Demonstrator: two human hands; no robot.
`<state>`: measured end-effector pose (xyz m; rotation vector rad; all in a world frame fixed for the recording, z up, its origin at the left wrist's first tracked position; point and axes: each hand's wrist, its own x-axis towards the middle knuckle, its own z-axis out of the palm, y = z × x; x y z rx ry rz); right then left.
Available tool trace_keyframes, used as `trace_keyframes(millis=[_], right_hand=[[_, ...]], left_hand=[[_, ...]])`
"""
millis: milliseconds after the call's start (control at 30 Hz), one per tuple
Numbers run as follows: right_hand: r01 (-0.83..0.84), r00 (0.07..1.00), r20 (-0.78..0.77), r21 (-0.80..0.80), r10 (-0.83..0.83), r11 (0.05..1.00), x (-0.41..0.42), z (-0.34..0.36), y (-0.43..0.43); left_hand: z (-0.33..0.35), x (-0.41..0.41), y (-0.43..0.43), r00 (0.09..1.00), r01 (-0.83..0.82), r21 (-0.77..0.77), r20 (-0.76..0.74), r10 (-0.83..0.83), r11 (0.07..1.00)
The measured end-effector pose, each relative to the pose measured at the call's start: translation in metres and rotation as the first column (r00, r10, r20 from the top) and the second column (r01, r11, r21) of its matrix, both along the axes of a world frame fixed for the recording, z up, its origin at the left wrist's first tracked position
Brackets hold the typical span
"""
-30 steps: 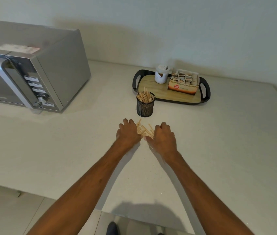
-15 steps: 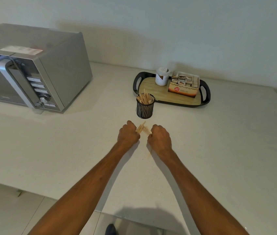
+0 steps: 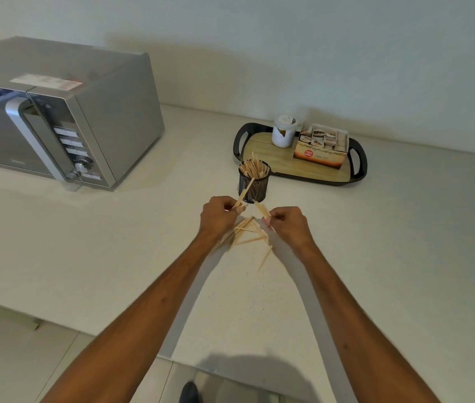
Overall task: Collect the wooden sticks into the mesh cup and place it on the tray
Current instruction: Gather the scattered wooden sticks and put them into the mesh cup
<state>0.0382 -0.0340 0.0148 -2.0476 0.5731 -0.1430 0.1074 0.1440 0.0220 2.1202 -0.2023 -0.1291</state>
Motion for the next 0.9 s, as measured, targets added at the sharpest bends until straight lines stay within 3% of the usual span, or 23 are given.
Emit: trace_keyframes(millis=[233,367,567,900], right_hand=[[-0.069,0.988,0.15,0.226,0.035,0.972,0.003,0.025,-0.009],[-0.122,0.972,0.23,0.286,0.056,0.95,0.004,0.036,-0.014],[-0.155,0.938,0.341,0.241,0.066,0.958,0.004,0.04,-0.016],[-0.179,0.823,0.568,0.258,0.001,0.949,0.029,0.069,-0.022]], left_hand=[[0.016,0.003,0.001,1.0,0.012,-0.215,-0.018,-0.016,0.976],[0.027,0.003,-0.001,0.999,0.019,-0.418,-0.038,-0.039,0.908],[0.04,-0.003,-0.01,0.991,0.12,-0.524,0.111,-0.073,0.843],[0.072,0.02,-0.026,0.979,0.1,-0.662,0.198,0.045,0.743]])
